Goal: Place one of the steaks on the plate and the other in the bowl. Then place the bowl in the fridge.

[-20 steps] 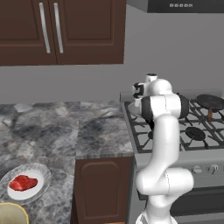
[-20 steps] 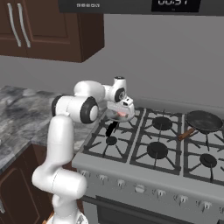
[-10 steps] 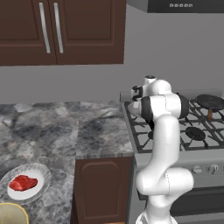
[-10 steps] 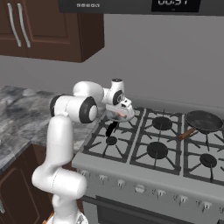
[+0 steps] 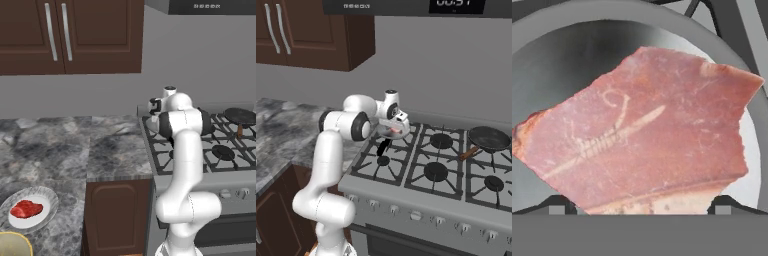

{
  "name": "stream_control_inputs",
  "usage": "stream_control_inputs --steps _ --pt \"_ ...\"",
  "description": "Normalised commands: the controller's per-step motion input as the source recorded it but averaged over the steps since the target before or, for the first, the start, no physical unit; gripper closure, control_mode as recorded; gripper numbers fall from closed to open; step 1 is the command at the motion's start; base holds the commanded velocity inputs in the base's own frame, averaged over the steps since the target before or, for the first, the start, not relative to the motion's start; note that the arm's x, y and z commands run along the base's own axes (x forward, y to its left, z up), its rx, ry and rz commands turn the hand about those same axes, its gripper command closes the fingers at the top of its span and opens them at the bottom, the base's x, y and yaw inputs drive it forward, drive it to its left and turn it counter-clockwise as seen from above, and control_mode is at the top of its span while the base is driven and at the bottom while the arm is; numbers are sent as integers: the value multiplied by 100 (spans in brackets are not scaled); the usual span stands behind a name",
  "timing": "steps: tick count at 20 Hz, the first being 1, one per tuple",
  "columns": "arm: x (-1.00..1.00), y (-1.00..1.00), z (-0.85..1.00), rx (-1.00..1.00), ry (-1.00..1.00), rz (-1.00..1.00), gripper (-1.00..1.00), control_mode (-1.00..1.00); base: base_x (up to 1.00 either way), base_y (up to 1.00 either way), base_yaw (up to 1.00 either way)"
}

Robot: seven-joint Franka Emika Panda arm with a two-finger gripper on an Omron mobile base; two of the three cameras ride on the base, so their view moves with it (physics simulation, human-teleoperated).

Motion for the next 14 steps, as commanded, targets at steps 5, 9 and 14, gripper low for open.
stream_control_inputs --steps 5,9,14 --pt "13 -2 -6 0 0 3 -100 -100 0 0 0" --pt "1 0 0 0 0 3 100 -100 0 0 0" --pt "0 0 0 0 0 0 100 -100 0 0 0"
